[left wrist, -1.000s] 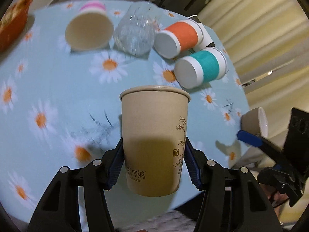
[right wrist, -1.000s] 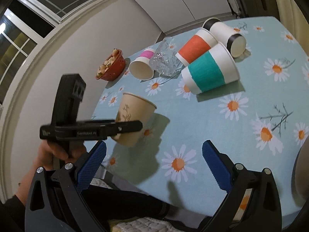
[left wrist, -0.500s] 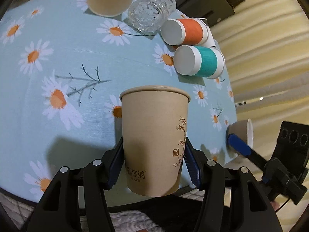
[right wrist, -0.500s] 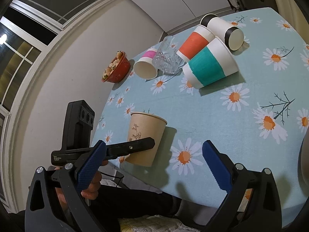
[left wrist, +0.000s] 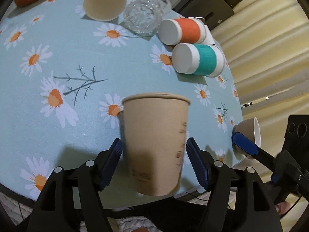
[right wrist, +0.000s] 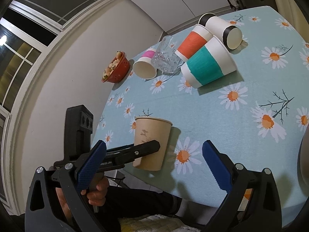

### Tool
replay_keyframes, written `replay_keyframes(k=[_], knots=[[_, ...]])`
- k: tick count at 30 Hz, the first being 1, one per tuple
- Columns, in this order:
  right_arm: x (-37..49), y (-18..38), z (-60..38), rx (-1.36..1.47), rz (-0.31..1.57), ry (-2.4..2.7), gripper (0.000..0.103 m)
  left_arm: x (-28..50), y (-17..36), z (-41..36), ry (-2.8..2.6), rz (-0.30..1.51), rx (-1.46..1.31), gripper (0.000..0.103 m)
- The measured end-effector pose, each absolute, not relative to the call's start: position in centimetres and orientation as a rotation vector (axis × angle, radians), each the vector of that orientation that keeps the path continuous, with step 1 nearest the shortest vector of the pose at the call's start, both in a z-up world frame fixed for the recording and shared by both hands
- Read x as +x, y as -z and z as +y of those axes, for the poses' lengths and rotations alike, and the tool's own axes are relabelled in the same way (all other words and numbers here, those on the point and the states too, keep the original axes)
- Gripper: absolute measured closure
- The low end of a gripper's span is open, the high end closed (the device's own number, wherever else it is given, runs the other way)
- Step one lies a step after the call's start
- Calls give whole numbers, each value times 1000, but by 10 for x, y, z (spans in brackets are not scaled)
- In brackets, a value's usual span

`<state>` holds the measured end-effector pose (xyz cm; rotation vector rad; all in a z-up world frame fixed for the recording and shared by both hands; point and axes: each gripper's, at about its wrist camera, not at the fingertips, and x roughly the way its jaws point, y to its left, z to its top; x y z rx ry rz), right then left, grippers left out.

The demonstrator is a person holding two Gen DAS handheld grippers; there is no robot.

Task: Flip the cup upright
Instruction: 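Lift the tan kraft cup with the right tool and rotate it upright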

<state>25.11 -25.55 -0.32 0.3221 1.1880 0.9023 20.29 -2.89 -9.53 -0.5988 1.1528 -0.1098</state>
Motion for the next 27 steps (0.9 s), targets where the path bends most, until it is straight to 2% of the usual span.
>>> replay_keyframes(k=[11,22,27], knots=[[254,8,-254,347,1212,-894,4,193,77,-14,117,1106,-586,34],[259,27,-211,214,1319,-886,4,149,57,29,127,1037,-651,34],[262,38,-186,145,1393,-886,11,126,58,44,123,1003,-656,34]])
